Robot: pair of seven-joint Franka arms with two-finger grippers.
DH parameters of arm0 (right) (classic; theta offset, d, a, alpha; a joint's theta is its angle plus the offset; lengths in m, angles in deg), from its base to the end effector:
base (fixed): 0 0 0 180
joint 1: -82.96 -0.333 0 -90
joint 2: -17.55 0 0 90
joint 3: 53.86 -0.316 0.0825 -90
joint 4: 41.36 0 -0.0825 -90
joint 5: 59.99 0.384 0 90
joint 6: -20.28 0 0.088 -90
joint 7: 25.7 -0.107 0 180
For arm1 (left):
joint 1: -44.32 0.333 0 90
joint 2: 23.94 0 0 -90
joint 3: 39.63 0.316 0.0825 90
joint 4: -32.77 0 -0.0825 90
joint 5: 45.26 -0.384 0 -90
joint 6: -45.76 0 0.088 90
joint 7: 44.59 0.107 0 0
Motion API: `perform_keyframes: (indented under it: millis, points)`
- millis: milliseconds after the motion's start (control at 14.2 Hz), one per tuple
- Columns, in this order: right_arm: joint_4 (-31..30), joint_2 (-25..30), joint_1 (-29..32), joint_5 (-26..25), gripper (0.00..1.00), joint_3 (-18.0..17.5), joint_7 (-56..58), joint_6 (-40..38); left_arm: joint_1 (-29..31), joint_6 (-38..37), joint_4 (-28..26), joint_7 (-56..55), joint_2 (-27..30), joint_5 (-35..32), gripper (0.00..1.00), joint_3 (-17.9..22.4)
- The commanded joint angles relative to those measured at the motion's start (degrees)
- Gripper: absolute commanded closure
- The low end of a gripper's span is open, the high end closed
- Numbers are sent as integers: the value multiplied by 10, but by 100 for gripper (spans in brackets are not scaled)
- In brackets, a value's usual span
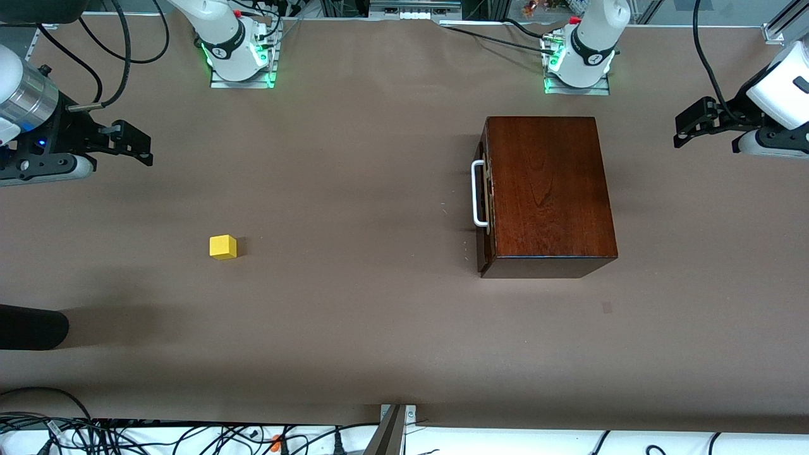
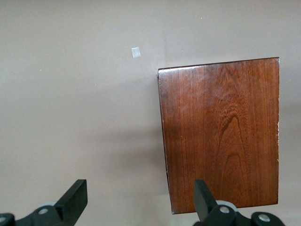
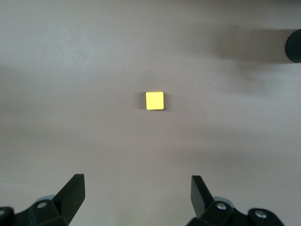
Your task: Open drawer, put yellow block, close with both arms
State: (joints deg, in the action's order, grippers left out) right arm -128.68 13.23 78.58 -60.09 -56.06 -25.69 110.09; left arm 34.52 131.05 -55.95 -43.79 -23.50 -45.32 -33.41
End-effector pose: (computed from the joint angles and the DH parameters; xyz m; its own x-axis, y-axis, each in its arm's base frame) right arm 0.5731 0.0651 0.6036 0.9929 0.1147 -0.0319 0.1147 -0.9934 -0.0012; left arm 0.5427 -0.0336 0.6321 0.9957 -0.0762 -0.0522 -0.0763 -0.9971 0.0005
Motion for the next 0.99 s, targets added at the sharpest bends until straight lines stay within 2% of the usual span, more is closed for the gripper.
perform_keyframes:
  millis: [0, 636, 918]
  points:
    - [15, -4, 0, -4, 0, 0, -6, -10, 0, 3, 11, 9, -3, 4, 0, 0]
    - [15, -4, 0, -4, 0, -1, -6, -10, -8, 5, 13, -27, -3, 11, 0, -4]
    - [15, -4, 0, -4, 0, -1, -6, -10, -8, 8, 14, -136, -12, 10, 0, -100]
